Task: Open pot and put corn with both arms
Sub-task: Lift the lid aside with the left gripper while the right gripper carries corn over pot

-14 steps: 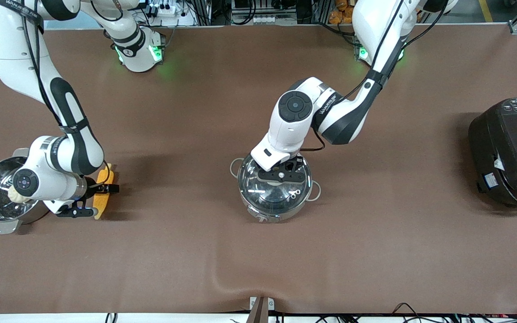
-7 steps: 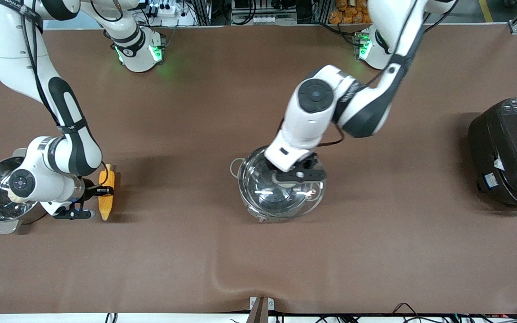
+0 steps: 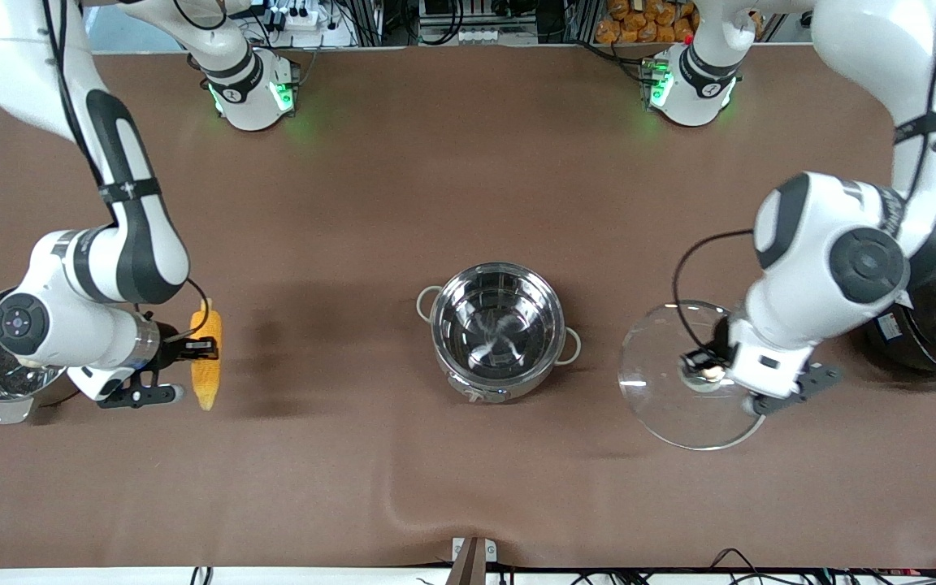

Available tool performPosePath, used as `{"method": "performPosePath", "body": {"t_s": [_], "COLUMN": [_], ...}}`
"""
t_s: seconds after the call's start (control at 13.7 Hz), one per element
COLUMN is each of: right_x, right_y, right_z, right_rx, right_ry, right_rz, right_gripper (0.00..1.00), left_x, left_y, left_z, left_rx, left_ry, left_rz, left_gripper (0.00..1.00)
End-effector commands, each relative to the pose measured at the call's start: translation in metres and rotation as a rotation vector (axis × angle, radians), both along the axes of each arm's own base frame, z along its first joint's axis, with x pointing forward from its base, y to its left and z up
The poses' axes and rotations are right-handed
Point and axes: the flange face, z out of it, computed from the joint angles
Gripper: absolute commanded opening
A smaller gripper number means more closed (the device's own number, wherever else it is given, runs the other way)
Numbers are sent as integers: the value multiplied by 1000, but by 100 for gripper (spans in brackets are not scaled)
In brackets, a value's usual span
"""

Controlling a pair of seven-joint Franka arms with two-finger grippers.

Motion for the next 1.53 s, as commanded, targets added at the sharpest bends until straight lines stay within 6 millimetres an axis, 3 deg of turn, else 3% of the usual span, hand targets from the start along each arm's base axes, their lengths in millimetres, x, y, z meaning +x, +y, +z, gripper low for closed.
{"method": "performPosePath", "body": {"t_s": [0.0,0.22,0.44,0.58,0.8,0.95,1.02,1.09,1.24,1.31,1.39,1.46], "right_x": [-6,-19,-46,-59,-66,-58,-60,-64,-67,-75,-83,-84], "right_y": [78,196,289,328,391,410,417,421,424,433,442,442], "right_z": [18,47,57,59,41,32,28,27,26,31,33,33], "right_rx": [29,15,40,75,173,213,215,214,212,218,218,216], "right_ry": [-7,-39,-69,-114,-223,-257,-256,-250,-243,-246,-249,-249], "right_rz": [-32,-225,-263,-250,-289,-329,-323,-320,-320,-304,-284,-280], "right_gripper": [0,0,0,0,0,0,7,29,54,87,100,100], "left_x": [3,2,-9,-15,-20,-21,-22,-22,-21,-22,-24,-27], "left_y": [-3,-7,-4,-4,4,2,1,2,2,4,5,6], "left_z": [-36,-105,-144,-161,-173,-175,-169,-158,-123,-101,-78,-55], "left_rx": [-11,45,39,29,21,23,24,25,27,44,52,61], "left_ry": [47,92,62,32,13,17,14,2,-34,-48,-66,-70], "left_rz": [-31,-85,-95,-98,-87,-95,-95,-92,-93,-124,-155,-168], "left_gripper": [0,0,0,0,4,100,100,100,100,100,100,100]}}
